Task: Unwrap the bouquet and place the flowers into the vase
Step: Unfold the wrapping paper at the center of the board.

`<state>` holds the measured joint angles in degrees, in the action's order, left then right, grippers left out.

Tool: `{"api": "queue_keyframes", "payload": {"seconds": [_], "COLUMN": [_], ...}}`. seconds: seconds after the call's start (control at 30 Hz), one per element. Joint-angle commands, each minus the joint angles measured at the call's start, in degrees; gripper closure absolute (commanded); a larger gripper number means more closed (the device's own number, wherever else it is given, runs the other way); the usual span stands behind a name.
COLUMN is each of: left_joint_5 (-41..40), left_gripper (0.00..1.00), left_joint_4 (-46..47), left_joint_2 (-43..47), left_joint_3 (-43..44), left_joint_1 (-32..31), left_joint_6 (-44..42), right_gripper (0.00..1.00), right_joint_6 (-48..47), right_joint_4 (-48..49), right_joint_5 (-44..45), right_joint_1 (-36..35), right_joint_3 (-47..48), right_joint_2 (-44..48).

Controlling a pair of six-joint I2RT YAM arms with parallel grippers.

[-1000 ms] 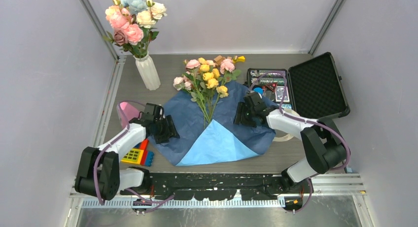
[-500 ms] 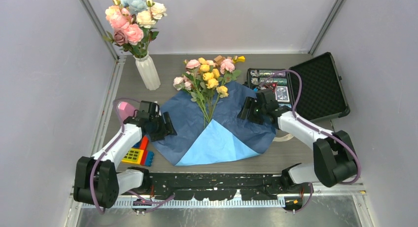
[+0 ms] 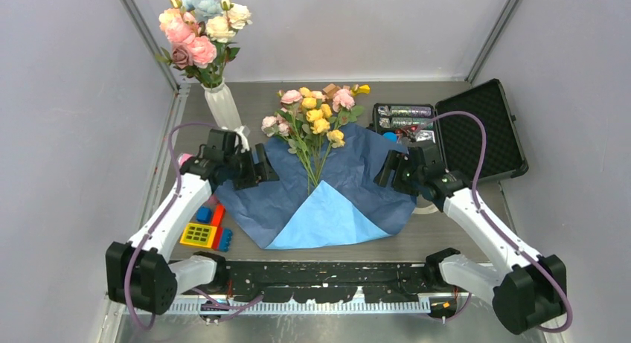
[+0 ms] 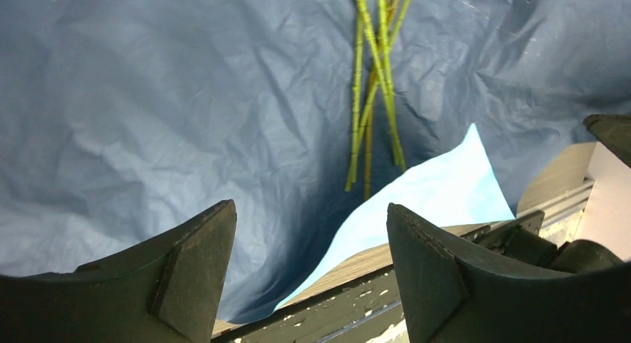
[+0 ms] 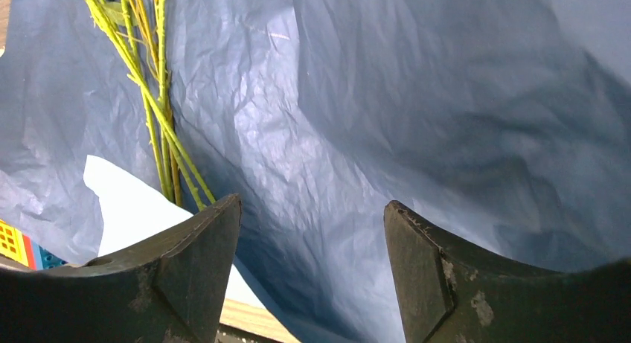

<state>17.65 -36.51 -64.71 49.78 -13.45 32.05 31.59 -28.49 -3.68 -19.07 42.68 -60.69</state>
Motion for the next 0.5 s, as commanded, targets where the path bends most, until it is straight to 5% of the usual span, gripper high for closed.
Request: {"api": "queue_keyframes", "payload": {"seconds": [0.0, 0.33, 0.47], "left_joint_5": [2.61, 6.22, 5.36], "left_gripper": [0.24, 0.21, 0.21], "left_joint_4": [-3.09, -5.25, 0.36], "left_joint_2": [-5.75, -19.76, -21.84], "left_joint_3": [7.24, 27.07, 25.68], "left_joint_1": [-3.86, -12.65, -12.74], "left_joint_6": [-3.91, -7.35, -6.22], "right_gripper": [0.24, 0.06, 0.03], "right_joint_6": [2.69, 8.69, 14.07], "right_joint_4": [-6.79, -16.29, -16.11], "right_joint_5": [1.49, 19.4, 22.36], "right_joint_1": [-0.09, -0.05, 0.08], "right_joint_3": [-1.06, -2.9, -5.21], "right_joint_2": [6.07, 18.52, 20.69]}}
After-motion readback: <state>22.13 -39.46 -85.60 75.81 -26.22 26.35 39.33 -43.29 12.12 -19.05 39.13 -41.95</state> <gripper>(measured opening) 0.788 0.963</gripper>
